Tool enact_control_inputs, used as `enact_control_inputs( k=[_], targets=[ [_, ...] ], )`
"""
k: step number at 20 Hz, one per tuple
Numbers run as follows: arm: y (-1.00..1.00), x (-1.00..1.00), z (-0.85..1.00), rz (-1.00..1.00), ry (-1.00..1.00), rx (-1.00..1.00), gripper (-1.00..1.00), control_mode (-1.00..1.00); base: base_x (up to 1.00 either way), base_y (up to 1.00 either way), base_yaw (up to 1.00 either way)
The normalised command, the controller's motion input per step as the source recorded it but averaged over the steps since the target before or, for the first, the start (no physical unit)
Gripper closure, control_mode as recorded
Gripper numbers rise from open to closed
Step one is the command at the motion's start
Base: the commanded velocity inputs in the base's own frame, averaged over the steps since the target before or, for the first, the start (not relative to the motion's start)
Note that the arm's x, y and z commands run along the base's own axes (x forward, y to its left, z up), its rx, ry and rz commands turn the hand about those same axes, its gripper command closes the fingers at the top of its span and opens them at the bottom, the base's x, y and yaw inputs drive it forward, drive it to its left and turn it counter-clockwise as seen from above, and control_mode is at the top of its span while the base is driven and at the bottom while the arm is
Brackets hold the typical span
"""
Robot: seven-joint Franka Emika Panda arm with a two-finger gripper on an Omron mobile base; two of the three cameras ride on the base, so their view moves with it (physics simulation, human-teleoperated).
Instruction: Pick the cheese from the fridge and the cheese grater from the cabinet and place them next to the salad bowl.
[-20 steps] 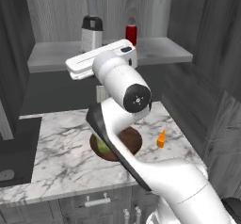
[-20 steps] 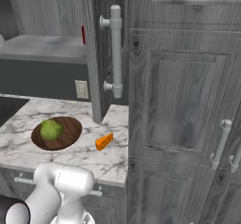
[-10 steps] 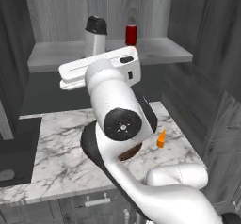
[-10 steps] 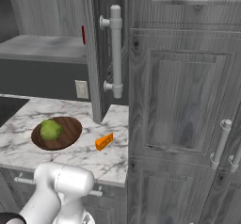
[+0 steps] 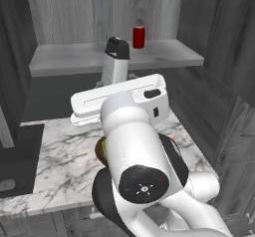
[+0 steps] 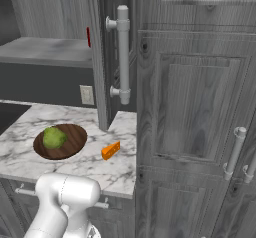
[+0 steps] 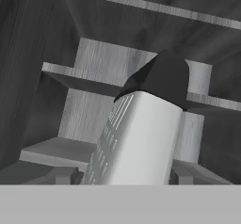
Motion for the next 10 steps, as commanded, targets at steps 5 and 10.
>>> enact_control_inputs(
  k=[5, 10],
  targets=[
    [-0.36, -0.34, -0.44, 0.00, 0.00, 0.00, 1.00, -1.00, 0.00, 0.00, 0.00],
    [-0.13, -0.12, -0.65, 0.00, 0.01, -0.07, 1.00, -1.00, 0.00, 0.00, 0.00]
  ],
)
